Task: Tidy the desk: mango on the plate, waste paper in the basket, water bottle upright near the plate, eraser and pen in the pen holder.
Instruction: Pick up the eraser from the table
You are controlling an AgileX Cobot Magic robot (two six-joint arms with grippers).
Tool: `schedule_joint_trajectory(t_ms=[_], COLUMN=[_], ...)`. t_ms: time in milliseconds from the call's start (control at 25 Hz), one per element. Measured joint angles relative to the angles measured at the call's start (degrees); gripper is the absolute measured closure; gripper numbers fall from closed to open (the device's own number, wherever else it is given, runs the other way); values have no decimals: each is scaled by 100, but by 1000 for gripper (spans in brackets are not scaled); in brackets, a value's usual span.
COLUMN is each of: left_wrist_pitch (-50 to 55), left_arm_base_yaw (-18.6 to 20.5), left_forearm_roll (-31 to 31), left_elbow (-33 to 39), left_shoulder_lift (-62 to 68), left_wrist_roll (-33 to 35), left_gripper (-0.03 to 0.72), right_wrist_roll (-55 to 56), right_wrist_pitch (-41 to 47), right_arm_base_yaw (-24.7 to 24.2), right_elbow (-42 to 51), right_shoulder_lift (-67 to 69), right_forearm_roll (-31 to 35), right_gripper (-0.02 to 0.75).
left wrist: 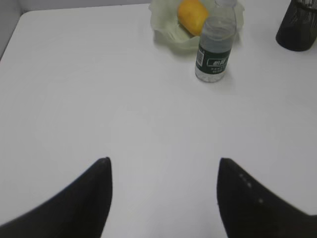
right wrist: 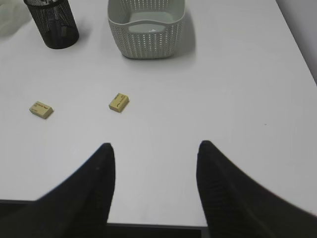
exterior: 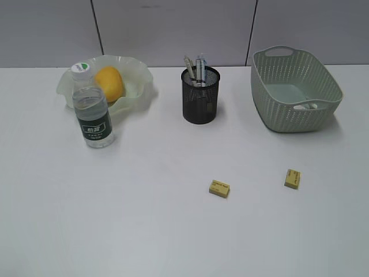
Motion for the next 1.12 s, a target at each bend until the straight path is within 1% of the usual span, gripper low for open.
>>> schedule_joint_trajectory(t_ms=[240, 760, 880, 1000, 1120], left_wrist_pitch=[157, 176, 176, 176, 176], left_arm_base_yaw=[0, 13, 252, 649, 758], left_forearm_roll=[0, 17, -18, 17, 2], left_elbow=[143, 153, 153, 153, 153], left_shoulder_lift=[-736, -786, -786, -786, -786], left_wrist_roll=[87, 102, 102, 102, 102], left_gripper=[180, 180, 180, 180, 180], right_wrist_roll=[0, 0, 0, 0, 0], right_wrist_pitch=[0, 0, 0, 0, 0], right_arm_base_yaw=[0, 0, 0, 0, 0], right_elbow=[2, 2, 2, 2, 2], right_shoulder_lift=[0, 0, 0, 0, 0], right_forearm_roll=[0, 5, 5, 5, 5], right_gripper=[314, 314, 314, 314, 314])
